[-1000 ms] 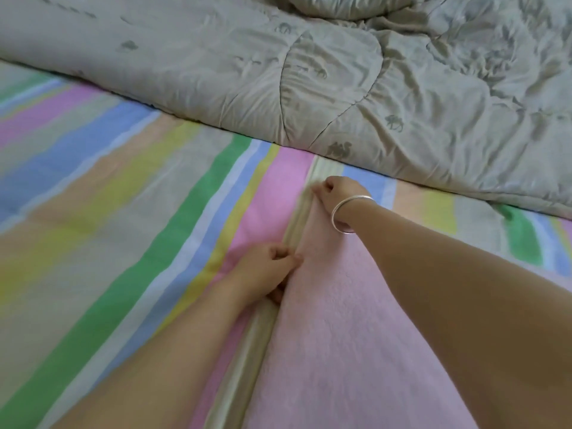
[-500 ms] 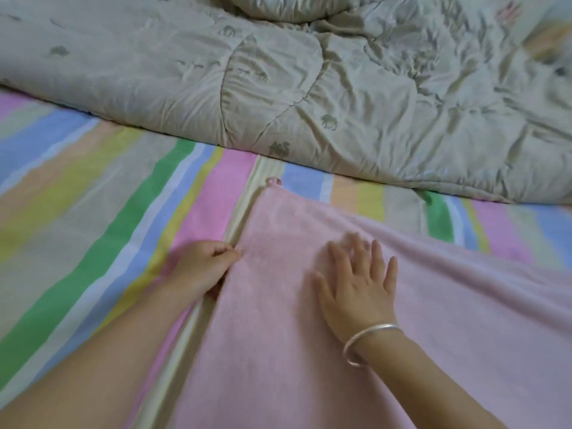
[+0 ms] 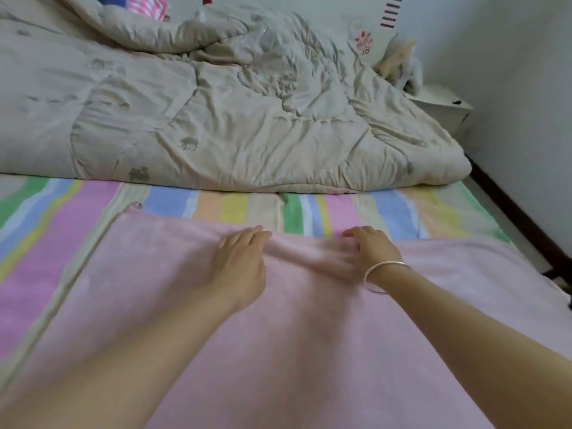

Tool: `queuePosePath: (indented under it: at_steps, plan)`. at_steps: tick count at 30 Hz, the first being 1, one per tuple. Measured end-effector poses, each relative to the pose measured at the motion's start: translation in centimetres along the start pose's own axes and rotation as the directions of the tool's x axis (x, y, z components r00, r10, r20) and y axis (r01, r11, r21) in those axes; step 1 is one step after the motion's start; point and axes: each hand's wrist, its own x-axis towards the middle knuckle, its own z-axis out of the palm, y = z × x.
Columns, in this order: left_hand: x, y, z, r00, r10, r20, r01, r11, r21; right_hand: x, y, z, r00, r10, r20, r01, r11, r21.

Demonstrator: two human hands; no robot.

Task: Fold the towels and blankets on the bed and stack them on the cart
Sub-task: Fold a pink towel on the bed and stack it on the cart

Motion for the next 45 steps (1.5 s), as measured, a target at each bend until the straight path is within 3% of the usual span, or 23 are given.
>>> queuePosePath:
  at_steps: [3, 6, 10, 13, 17, 20, 23, 25, 27, 29, 34, 39, 43, 45]
  plan:
    - [4.0, 2.9, 1.1, 0.991, 0.045, 0.129, -0.054, 0.996, 0.069, -0.2, 5.3, -1.1, 0.986, 0.064, 0.153, -0.047, 0.992, -0.115]
    - [7.6, 2.9, 1.8, 0.968, -0.01, 0.251, -0.018, 0.994, 0.109, 0.0, 6.2, 0.0, 0.994, -0.043, 0.105, 0.056, 0.991, -0.12]
    - [9.1, 2.9, 3.2, 0.921, -0.073, 0.384, -0.024, 0.97, 0.242, 0.8, 6.9, 1.5, 0.976, -0.214, 0.029, 0.209, 0.902, -0.377]
    - [8.2, 3.6, 4.7, 0.951, -0.088, 0.298, -0.029, 0.929, 0.368, 1.4, 6.7, 1.5, 0.976, -0.216, -0.039, 0.171, 0.86, -0.482]
    - [8.6, 4.2, 5.6, 0.975, -0.094, 0.203, -0.037, 0.828, 0.559, 1.2, 5.9, 1.9, 0.988, -0.155, -0.02, 0.127, 0.87, -0.477]
    - [8.1, 4.1, 5.8, 0.978, -0.083, 0.19, -0.037, 0.832, 0.554, 0.5, 5.6, 2.2, 0.99, -0.122, -0.075, 0.076, 0.891, -0.447]
    - [7.8, 3.2, 5.2, 0.975, -0.055, 0.217, -0.054, 0.884, 0.465, 0.1, 6.5, 1.8, 0.988, -0.152, -0.007, 0.139, 0.921, -0.364]
    - [8.7, 2.3, 3.5, 0.962, -0.11, 0.252, 0.026, 0.949, 0.315, 1.0, 7.9, -0.2, 0.991, -0.121, 0.065, 0.134, 0.949, -0.287]
    - [10.3, 1.6, 2.2, 0.962, -0.164, 0.218, 0.118, 0.971, 0.208, 2.7, 9.0, -2.6, 1.0, -0.019, -0.011, 0.016, 0.969, -0.245]
    - [11.1, 1.9, 2.8, 0.976, -0.162, 0.143, 0.118, 0.953, 0.28, 4.0, 8.6, -3.4, 0.989, 0.032, -0.146, -0.072, 0.957, -0.28]
    - [9.1, 2.3, 7.2, 0.991, -0.13, 0.015, 0.103, 0.845, 0.525, 2.9, 6.5, 0.8, 0.983, 0.019, -0.184, -0.094, 0.909, -0.406]
    - [7.5, 3.0, 9.0, 0.981, 0.195, -0.024, -0.125, 0.716, 0.687, 1.8, 7.2, 3.8, 0.972, 0.063, -0.227, -0.134, 0.941, -0.311]
    - [6.4, 2.3, 8.4, 0.947, 0.308, -0.088, -0.172, 0.72, 0.672, 0.3, 7.0, 4.6, 0.922, 0.009, -0.387, -0.097, 0.973, -0.21]
    - [5.6, 1.7, 8.1, 0.913, 0.392, -0.115, -0.229, 0.724, 0.65, -0.9, 7.0, 4.6, 0.921, 0.04, -0.387, -0.115, 0.978, -0.173]
